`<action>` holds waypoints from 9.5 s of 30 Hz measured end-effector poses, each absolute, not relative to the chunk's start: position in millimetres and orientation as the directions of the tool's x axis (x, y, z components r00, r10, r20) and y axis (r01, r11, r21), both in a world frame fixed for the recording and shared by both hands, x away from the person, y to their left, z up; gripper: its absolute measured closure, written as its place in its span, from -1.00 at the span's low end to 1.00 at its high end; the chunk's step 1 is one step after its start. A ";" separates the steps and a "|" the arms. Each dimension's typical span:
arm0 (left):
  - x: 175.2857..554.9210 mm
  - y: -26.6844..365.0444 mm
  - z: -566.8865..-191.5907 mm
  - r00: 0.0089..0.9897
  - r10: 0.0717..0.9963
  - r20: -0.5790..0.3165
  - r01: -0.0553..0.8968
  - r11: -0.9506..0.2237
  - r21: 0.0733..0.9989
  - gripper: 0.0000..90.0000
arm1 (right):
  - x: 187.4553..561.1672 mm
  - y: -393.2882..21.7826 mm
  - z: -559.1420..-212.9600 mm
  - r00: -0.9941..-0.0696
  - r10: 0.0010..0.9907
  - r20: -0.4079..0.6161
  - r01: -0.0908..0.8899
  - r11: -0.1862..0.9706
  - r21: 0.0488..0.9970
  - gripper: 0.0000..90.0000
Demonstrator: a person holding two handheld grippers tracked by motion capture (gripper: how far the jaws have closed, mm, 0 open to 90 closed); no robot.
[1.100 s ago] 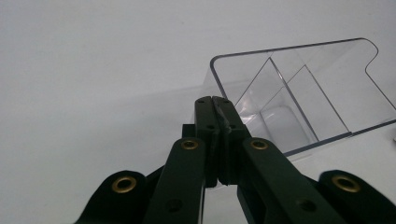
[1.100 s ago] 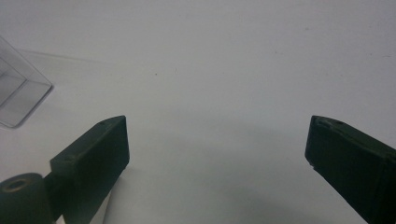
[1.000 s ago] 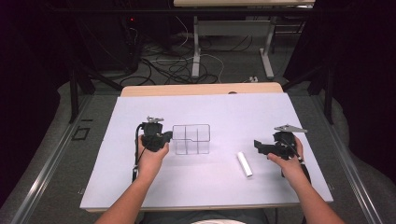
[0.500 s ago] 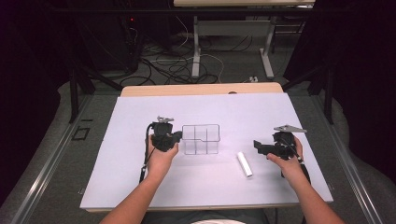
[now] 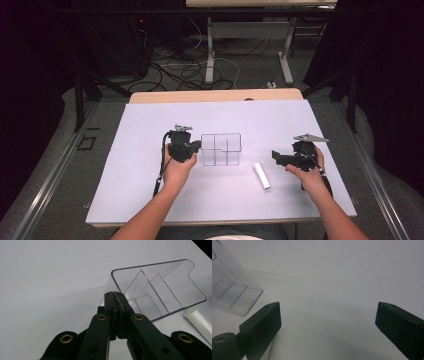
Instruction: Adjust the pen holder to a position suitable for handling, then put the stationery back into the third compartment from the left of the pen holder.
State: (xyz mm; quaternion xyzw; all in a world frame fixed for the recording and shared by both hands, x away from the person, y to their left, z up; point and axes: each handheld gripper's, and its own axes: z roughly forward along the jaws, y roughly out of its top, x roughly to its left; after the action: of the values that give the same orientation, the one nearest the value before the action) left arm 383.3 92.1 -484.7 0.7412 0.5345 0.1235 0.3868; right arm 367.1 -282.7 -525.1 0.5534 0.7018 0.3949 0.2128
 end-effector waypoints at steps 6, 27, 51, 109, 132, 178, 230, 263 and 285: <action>382.7 103.3 -481.6 0.403 0.883 -0.239 0.695 -0.125 0.708 0.94 | 366.2 -282.9 -523.8 -0.300 0.944 0.139 0.606 0.076 0.792 -0.87; 373.2 151.5 -476.6 0.416 0.873 -0.254 0.631 -0.076 0.772 0.32 | 364.9 -279.9 -521.4 -0.307 0.942 0.139 0.608 0.081 0.790 -0.70; 356.2 186.0 -491.0 0.545 0.825 -0.148 0.508 -0.185 0.841 -0.61 | 359.8 -270.0 -501.3 -0.355 0.913 0.200 0.650 0.087 0.755 -0.43; 355.3 193.8 -510.1 0.568 0.802 -0.184 0.459 -0.124 0.880 -0.97 | 348.5 -199.2 -510.4 -0.301 0.948 0.105 0.868 0.227 0.442 0.15; 356.2 193.0 -512.4 0.570 0.802 -0.176 0.461 -0.135 0.877 -0.97 | 352.9 -194.3 -522.9 -0.273 0.955 0.115 0.906 0.215 0.364 0.23; 356.6 191.3 -514.7 0.573 0.800 -0.176 0.468 -0.143 0.872 -0.97 | 351.9 -202.1 -524.7 -0.237 0.950 0.203 0.922 0.154 0.354 0.55; 357.7 191.2 -516.4 0.576 0.802 -0.160 0.460 -0.155 0.874 -0.96 | 351.0 -175.4 -467.1 -0.385 0.908 0.166 0.524 0.067 0.849 0.56; 358.1 191.1 -516.7 0.574 0.801 -0.167 0.466 -0.152 0.872 -0.96 | 379.0 -130.5 -473.3 -0.437 0.892 0.114 0.494 0.132 0.859 0.56; 358.4 191.1 -516.8 0.577 0.800 -0.162 0.464 -0.158 0.872 -0.96 | 387.0 -127.6 -494.1 -0.423 0.900 0.104 0.512 0.143 0.847 0.55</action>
State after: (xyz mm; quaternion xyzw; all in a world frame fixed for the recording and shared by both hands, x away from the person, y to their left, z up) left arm 358.4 191.1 -516.8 0.7412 0.4265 0.1720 0.4891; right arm 387.0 -127.6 -494.1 0.4888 0.7224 0.4355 0.2226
